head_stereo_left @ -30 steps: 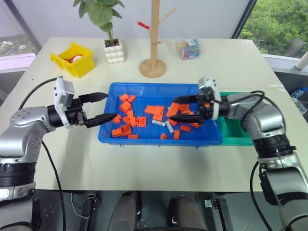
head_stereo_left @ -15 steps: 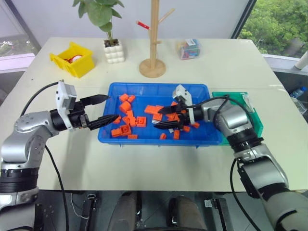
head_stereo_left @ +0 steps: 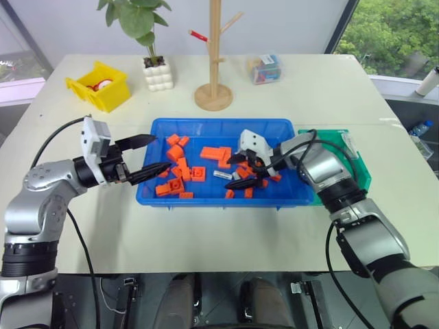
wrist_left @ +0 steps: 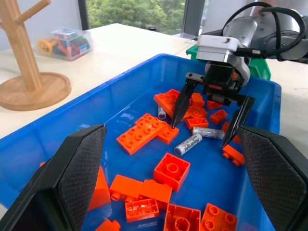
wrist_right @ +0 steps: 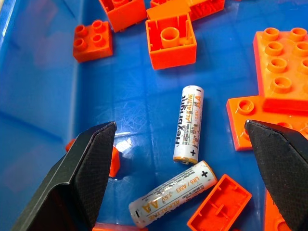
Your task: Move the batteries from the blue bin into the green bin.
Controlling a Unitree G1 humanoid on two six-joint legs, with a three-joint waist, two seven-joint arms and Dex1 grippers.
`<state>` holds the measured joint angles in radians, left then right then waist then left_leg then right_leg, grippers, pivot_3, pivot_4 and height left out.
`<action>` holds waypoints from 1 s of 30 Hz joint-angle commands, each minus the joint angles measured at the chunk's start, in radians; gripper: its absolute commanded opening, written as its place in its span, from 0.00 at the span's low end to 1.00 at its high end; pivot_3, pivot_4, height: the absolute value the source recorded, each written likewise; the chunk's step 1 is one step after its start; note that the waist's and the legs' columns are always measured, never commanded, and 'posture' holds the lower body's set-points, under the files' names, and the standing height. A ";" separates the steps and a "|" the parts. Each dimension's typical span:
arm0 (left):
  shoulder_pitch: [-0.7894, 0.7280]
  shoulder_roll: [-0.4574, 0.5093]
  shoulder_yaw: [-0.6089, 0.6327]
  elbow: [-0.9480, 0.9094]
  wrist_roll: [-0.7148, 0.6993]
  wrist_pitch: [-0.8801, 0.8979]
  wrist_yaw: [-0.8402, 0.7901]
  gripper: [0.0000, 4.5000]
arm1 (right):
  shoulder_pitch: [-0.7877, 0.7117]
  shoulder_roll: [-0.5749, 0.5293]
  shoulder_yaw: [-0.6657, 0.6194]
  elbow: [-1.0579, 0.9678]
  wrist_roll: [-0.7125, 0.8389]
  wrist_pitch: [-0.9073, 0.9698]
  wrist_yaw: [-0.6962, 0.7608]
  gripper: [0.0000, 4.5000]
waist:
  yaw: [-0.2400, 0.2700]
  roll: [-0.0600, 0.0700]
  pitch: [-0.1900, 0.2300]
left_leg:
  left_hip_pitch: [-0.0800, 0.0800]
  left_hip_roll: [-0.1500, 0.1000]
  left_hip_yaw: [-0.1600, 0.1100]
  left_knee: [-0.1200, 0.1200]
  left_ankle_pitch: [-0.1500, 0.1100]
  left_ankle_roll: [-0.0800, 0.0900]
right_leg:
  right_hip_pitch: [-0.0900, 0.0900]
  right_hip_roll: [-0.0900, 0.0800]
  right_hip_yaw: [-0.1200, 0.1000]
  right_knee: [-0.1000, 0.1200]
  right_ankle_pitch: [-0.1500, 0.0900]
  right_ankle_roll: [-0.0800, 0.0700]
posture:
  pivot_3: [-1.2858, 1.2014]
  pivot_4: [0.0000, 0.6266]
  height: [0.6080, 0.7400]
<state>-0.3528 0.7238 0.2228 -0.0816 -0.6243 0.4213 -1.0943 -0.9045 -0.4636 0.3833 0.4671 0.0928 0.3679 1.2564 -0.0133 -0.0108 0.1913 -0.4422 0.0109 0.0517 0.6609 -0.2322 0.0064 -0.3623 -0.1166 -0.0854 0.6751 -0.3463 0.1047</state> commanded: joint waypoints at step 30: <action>0.009 0.005 0.027 -0.054 -0.019 0.000 0.036 1.00 | -0.020 0.074 -0.035 0.000 -0.011 -0.017 -0.009 0.98 | -0.001 0.000 0.000 | 0.000 0.000 0.000 0.000 0.000 0.000 | 0.000 0.000 0.000 0.000 0.000 0.000 | 0.52 0.24 1.00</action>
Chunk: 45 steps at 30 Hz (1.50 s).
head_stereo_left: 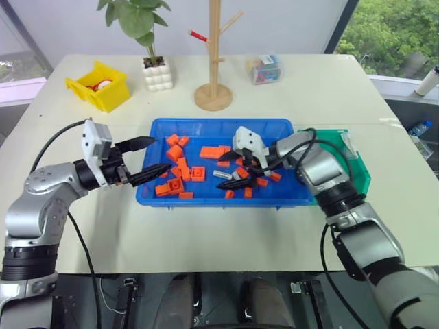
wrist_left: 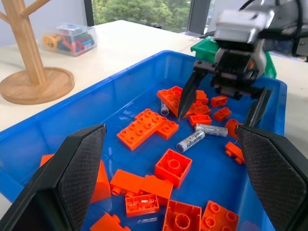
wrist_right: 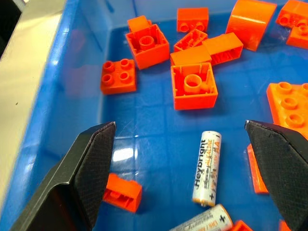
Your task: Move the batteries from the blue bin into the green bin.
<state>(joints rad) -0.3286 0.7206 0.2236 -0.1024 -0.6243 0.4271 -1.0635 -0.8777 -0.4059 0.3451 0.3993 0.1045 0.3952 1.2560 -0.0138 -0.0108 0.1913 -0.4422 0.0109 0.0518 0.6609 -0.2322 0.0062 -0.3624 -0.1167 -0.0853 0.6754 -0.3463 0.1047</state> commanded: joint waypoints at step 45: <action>-0.367 -0.107 -0.186 0.288 0.048 -0.088 -0.260 1.00 | 0.021 -0.534 -0.418 -0.300 0.029 0.236 -0.071 0.02 | 0.013 0.000 0.001 | -0.002 -0.001 0.002 0.000 0.000 0.000 | -0.003 -0.001 0.001 0.004 0.000 0.000 | 0.52 0.24 1.00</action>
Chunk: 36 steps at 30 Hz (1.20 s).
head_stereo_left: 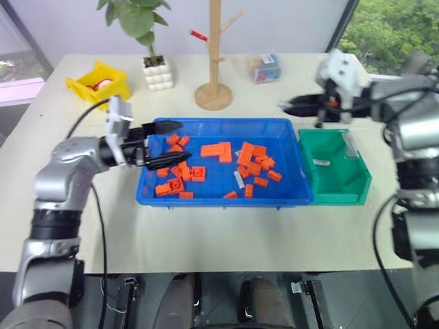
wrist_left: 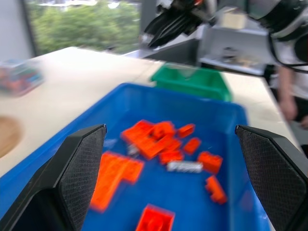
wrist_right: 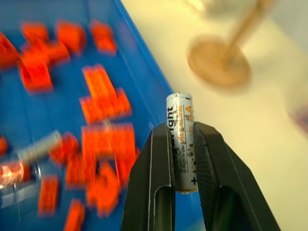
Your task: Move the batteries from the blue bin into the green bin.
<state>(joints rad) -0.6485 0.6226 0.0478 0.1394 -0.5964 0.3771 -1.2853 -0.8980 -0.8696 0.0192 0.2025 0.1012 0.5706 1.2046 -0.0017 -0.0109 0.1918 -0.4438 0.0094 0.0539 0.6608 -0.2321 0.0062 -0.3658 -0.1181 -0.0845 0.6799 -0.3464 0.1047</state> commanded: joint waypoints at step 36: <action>-0.110 -0.039 0.004 0.217 0.153 -0.186 -0.042 1.00 | 0.222 0.050 -0.191 -0.355 0.256 0.320 -0.376 0.98 | -0.011 0.000 0.000 | 0.001 0.002 -0.001 0.002 0.000 0.000 | 0.001 0.001 0.000 -0.001 0.000 0.000 | 0.52 0.24 1.00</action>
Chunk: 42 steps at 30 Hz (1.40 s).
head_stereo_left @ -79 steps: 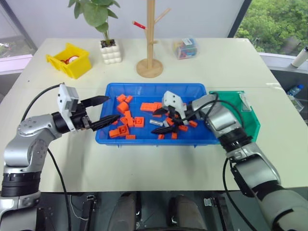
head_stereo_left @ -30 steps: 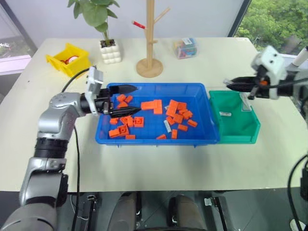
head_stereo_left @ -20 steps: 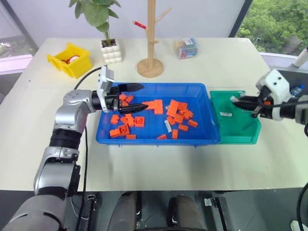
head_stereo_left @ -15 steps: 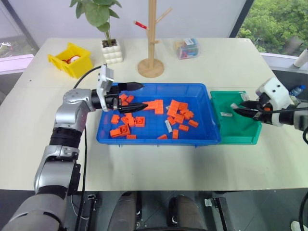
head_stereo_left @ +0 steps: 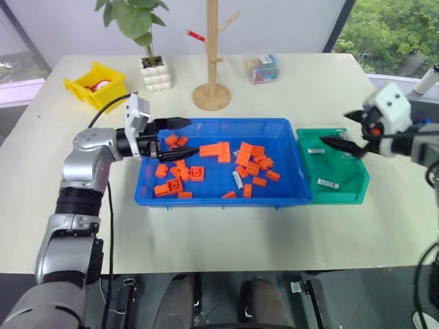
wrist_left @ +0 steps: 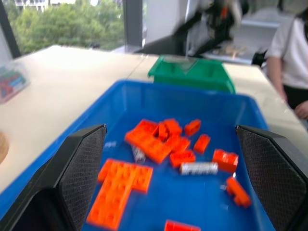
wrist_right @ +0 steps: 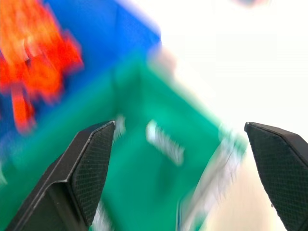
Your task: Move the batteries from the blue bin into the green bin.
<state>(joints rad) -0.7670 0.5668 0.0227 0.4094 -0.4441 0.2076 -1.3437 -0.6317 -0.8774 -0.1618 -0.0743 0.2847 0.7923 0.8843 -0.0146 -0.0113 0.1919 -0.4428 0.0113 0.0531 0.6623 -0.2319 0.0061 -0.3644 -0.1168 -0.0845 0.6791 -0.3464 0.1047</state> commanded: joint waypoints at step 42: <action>0.232 -0.008 0.062 -0.315 -0.025 -0.025 0.229 1.00 | -0.035 0.327 0.304 -0.096 0.301 0.471 -0.193 0.98 | 0.019 0.000 0.000 | -0.001 -0.002 -0.001 0.001 -0.001 0.001 | 0.000 -0.001 0.000 0.001 0.000 0.000 | 0.52 0.24 1.00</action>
<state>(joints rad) -0.5400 0.5575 0.0566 0.1337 -0.4620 0.2061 -1.1249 -0.6451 -0.5431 0.1331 -0.1827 0.5903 1.2892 0.6728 0.0046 -0.0113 0.1919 -0.4435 0.0094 0.0518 0.6629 -0.2325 0.0070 -0.3647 -0.1178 -0.0840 0.6804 -0.3464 0.1047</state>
